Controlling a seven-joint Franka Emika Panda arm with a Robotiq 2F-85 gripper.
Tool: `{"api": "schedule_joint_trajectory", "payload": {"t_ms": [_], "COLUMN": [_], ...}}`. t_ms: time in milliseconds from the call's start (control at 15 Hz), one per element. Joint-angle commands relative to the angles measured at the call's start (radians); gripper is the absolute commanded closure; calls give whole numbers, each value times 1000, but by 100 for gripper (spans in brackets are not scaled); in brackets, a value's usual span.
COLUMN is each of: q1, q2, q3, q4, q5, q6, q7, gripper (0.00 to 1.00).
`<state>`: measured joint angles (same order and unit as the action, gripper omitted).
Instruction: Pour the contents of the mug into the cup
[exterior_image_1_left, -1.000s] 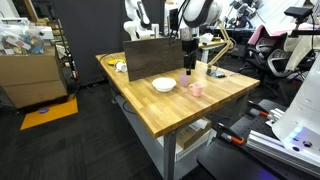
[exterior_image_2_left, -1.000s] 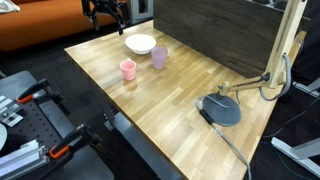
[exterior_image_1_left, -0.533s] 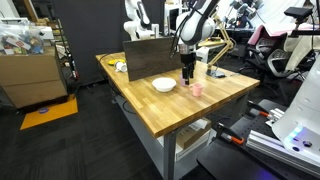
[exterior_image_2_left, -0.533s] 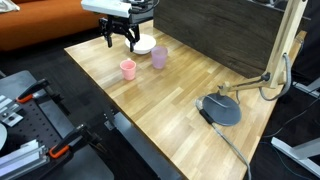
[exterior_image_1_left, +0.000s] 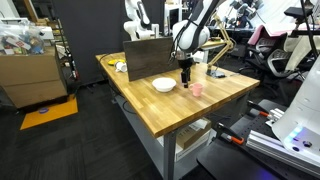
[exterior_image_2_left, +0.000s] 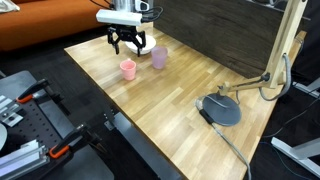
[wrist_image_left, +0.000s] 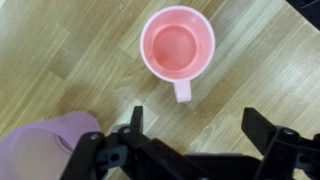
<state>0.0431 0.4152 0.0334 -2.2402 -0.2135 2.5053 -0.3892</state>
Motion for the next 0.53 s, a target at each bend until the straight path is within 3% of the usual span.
{"api": "schedule_joint_trajectory", "payload": {"t_ms": [0,467], "q1": [-19,-19], "q2": [0,-2], "q3": [17,13], "q4": [3,-1], "q5": [-9,-17], "q6": [-4,6], "q7": [-11,-11], "gripper": [0,0]}}
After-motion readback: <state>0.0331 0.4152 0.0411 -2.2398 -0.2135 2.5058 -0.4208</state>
